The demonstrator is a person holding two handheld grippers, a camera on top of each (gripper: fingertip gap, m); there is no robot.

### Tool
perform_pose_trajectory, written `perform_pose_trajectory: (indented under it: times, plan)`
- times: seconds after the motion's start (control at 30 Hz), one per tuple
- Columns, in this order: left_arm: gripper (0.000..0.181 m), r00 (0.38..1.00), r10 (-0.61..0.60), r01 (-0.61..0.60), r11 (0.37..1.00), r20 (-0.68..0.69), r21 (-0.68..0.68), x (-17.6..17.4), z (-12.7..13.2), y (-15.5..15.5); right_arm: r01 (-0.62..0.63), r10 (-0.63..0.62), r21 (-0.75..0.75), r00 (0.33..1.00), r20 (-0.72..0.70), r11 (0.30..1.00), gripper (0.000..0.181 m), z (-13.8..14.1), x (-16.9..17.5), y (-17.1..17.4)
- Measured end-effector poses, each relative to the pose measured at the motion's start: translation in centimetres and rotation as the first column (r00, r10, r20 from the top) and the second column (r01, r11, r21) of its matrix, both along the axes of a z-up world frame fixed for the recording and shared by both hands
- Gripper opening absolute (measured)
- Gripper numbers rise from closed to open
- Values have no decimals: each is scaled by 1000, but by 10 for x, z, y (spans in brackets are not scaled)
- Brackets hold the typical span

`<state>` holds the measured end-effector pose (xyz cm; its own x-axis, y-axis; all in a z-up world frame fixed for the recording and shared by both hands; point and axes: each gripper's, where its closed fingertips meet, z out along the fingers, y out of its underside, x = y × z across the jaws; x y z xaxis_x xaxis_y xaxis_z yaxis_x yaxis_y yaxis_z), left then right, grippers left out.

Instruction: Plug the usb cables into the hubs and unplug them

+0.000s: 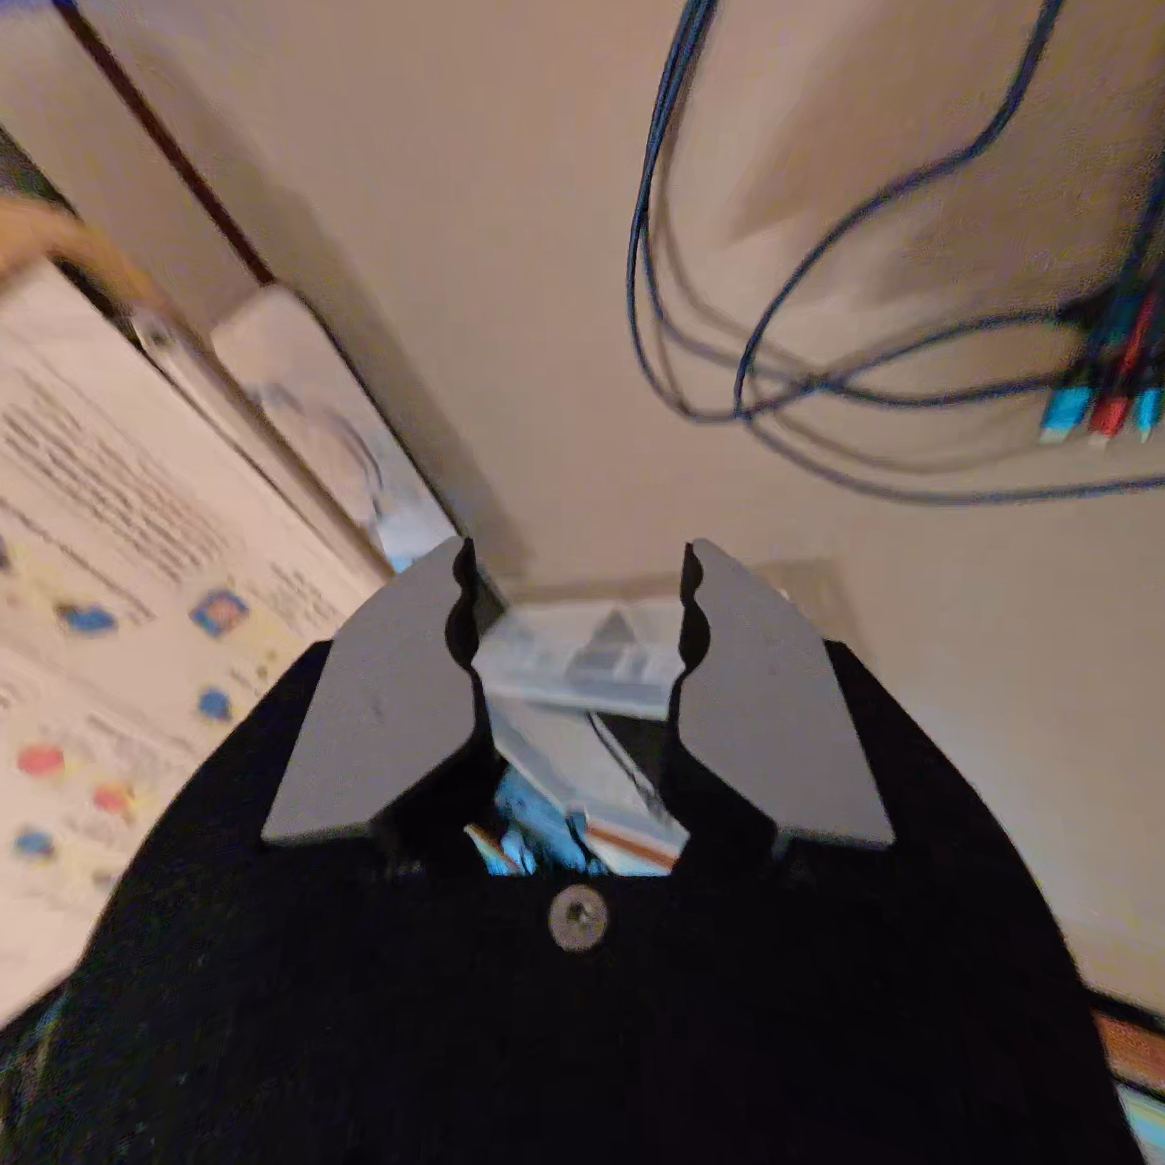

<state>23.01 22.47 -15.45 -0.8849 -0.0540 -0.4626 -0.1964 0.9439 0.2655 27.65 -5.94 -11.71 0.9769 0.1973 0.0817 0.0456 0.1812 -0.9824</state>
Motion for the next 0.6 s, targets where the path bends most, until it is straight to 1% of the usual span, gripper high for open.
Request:
perform_pose_trajectory:
  times: [0.03, 0.07, 0.1, 0.13, 0.2, 0.27, 0.3, 0.37, 0.43, 0.47, 0.5, 0.53, 0.57, 0.6]
  plan:
    - [67, 993, -115, 114, 990, -8, -81, 0, -12, -26, 7, -7, 0, 1000, 2, 1000, 60, 0, 1, -1]
    - [73, 973, -229, 224, 968, -33, -114, -4, -26, -48, 12, -12, -1, 1000, 5, 1000, 60, 1, 2, -3]
    - [78, 947, -319, 314, 943, -39, -110, -5, -39, -66, 15, -15, -2, 1000, 7, 1000, 60, 1, 3, -4]
    - [78, 923, -382, 377, 922, -47, -92, -5, -52, -81, 18, -18, -3, 1000, 9, 1000, 60, 1, 3, -6]
    - [78, 880, -468, 465, 884, -79, -54, -4, -74, -106, 31, -31, -1, 1000, 6, 1000, 60, 1, 6, -10]
    - [78, 853, -501, 494, 866, -145, -82, -5, -92, -125, 42, -42, 4, 999, 2, 999, 60, 2, 9, -14]
    - [78, 851, -496, 480, 868, -175, -128, -5, -99, -134, 48, -48, 8, 999, 1, 999, 60, 2, 11, -16]
    - [78, 858, -455, 405, 884, -238, -232, -7, -113, -147, 53, -53, 18, 999, -2, 998, 60, 4, 12, -19]
    - [67, 840, -393, 285, 906, -373, -313, -18, -126, -150, 51, -51, 27, 999, -2, 998, 60, 5, 12, -22]
    - [59, 843, -350, 210, 913, -409, -349, -21, -128, -151, 53, -53, 31, 999, -3, 998, 60, 6, 13, -23]
    - [50, 857, -315, 154, 913, -409, -379, -16, -127, -152, 53, -53, 33, 999, -2, 998, 60, 6, 13, -23]
    - [42, 864, -266, 91, 918, -428, -387, -15, -126, -147, 54, -54, 37, 999, -2, 998, 60, 6, 14, -24]
    - [34, 878, -192, 21, 930, -439, -366, -11, -125, -137, 57, -56, 43, 998, -4, 997, 60, 7, 14, -25]
    - [26, 901, -88, -58, 946, -424, -320, -4, -126, -121, 59, -59, 50, 998, -9, 997, 60, 7, 16, -26]
